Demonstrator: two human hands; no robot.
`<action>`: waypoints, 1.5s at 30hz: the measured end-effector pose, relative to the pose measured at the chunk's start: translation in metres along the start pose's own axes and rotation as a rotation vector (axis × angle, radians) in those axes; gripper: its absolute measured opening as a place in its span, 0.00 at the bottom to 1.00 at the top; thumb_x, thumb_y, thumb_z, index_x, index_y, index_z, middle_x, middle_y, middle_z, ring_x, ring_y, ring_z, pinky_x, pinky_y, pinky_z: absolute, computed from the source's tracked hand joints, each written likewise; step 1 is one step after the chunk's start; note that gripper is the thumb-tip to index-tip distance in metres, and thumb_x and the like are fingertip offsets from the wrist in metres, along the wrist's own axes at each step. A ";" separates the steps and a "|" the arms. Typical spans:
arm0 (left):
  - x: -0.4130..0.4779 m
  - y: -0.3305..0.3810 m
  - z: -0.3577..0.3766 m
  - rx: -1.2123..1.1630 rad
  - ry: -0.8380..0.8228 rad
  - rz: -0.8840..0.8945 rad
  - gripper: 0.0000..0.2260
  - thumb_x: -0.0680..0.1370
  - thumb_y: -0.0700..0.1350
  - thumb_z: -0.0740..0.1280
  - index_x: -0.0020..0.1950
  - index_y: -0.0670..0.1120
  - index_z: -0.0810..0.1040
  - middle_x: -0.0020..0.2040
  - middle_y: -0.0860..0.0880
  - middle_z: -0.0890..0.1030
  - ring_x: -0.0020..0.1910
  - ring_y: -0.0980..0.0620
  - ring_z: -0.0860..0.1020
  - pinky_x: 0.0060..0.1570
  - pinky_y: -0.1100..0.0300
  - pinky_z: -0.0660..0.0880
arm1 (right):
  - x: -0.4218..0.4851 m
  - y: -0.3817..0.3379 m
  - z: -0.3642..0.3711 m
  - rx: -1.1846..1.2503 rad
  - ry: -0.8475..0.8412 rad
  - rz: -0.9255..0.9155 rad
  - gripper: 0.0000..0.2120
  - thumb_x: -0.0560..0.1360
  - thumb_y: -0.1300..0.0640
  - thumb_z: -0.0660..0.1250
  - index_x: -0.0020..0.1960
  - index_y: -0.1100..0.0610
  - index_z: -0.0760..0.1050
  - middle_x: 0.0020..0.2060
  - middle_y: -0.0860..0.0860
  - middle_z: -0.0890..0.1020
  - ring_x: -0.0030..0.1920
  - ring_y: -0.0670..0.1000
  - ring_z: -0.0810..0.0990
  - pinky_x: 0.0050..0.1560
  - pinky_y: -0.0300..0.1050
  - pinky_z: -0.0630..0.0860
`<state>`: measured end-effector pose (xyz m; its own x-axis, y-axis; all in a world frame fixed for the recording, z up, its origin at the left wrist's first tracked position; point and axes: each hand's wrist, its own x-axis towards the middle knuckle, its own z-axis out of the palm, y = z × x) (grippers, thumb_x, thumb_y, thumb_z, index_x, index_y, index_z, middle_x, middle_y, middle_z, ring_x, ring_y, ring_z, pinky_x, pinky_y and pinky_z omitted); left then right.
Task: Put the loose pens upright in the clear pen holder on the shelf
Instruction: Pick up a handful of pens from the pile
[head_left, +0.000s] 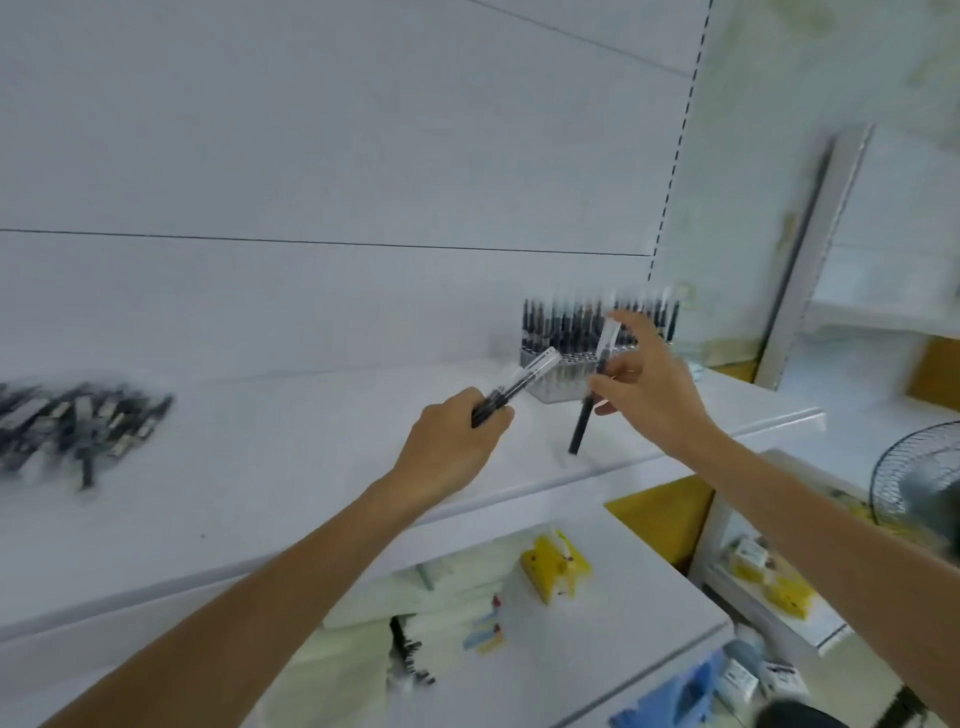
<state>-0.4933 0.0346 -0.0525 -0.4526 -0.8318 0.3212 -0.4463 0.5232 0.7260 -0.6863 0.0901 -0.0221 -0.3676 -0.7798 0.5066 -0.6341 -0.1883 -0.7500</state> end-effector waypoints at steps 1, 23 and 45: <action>0.005 0.008 0.014 -0.010 0.009 0.016 0.16 0.79 0.53 0.60 0.34 0.49 0.63 0.30 0.52 0.69 0.28 0.54 0.66 0.29 0.60 0.60 | 0.000 0.011 -0.014 -0.005 0.016 0.011 0.30 0.73 0.66 0.68 0.70 0.49 0.62 0.38 0.56 0.81 0.37 0.53 0.83 0.37 0.39 0.81; 0.126 0.037 0.097 0.075 -0.036 0.030 0.13 0.81 0.49 0.56 0.37 0.48 0.65 0.31 0.50 0.70 0.28 0.55 0.66 0.25 0.69 0.64 | 0.151 0.113 -0.054 0.113 0.324 -0.148 0.30 0.74 0.65 0.68 0.71 0.49 0.59 0.41 0.55 0.81 0.35 0.46 0.82 0.35 0.31 0.77; 0.152 0.073 0.170 0.106 0.404 -0.209 0.12 0.80 0.45 0.59 0.37 0.45 0.68 0.31 0.50 0.70 0.28 0.56 0.67 0.27 0.69 0.63 | 0.215 0.173 -0.048 -0.215 -0.230 -0.621 0.28 0.76 0.56 0.67 0.72 0.51 0.60 0.35 0.48 0.77 0.32 0.48 0.76 0.36 0.46 0.78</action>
<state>-0.7255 -0.0220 -0.0542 -0.0166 -0.9160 0.4009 -0.5817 0.3350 0.7412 -0.9079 -0.0819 -0.0224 0.2451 -0.6775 0.6934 -0.8099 -0.5363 -0.2377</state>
